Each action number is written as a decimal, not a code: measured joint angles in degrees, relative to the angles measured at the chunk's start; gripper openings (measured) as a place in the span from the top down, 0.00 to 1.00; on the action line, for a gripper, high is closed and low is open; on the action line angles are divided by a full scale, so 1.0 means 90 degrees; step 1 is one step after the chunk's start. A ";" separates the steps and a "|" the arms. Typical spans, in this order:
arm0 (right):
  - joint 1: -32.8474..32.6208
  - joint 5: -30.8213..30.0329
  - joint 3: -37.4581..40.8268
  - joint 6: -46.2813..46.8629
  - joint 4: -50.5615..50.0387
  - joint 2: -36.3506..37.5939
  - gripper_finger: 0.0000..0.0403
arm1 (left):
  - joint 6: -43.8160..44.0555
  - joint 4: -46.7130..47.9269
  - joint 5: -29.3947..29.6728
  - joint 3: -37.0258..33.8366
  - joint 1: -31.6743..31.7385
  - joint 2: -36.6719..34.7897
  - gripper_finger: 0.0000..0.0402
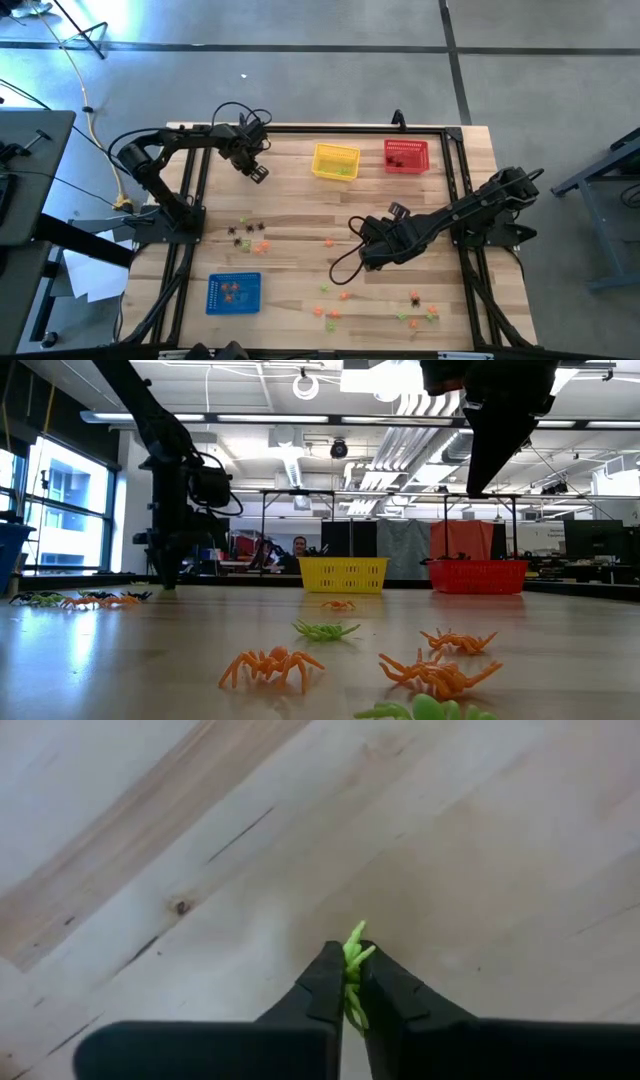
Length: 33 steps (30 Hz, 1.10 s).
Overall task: Sort Halloween decoration
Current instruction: Put the green spider toy into the yellow bin
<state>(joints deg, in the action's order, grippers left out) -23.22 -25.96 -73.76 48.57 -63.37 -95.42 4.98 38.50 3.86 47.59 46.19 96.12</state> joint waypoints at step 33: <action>0.0016 -0.0052 0.0000 -0.0096 0.0128 0.0000 0.79 | 0.1360 -0.1245 -0.1373 0.2147 -0.2648 -0.2395 0.99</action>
<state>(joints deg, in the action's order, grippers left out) -23.08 -26.42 -73.76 47.70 -62.22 -95.42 17.23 27.30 -8.49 66.91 22.36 74.57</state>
